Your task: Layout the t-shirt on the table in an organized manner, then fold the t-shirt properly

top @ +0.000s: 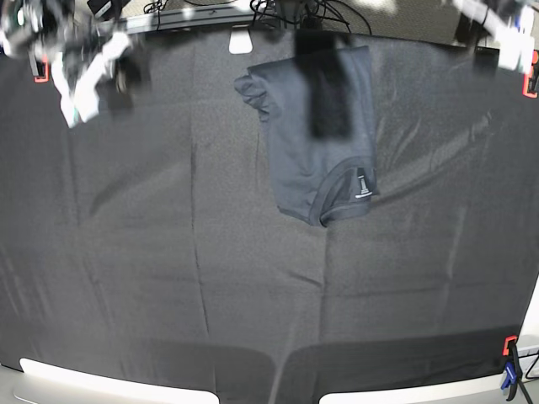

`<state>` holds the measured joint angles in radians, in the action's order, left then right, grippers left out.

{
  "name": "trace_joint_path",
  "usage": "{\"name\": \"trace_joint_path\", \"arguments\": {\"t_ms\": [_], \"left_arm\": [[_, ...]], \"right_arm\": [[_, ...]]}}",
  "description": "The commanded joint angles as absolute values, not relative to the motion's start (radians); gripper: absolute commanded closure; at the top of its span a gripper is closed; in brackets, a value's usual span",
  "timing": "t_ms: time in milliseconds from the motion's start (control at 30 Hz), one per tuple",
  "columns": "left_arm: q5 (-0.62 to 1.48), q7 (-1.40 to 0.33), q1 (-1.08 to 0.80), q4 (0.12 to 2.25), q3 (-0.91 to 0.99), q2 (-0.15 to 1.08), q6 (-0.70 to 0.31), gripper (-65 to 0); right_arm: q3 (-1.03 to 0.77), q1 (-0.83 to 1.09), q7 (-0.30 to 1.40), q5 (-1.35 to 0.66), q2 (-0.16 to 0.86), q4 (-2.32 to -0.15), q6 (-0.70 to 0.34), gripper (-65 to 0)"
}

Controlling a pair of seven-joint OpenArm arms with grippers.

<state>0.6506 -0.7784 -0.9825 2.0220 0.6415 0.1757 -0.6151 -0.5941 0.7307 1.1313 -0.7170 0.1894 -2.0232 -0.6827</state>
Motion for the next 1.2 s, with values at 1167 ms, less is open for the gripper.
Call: {"name": "trace_joint_path", "arguments": {"t_ms": [1167], "left_arm": [[-0.032,-0.016,-0.36,0.48,0.646,0.176,-0.571,-18.1]], "right_arm": [[0.091,0.195,0.318,-0.155,0.262,-0.488,-0.583,-8.6]]}}
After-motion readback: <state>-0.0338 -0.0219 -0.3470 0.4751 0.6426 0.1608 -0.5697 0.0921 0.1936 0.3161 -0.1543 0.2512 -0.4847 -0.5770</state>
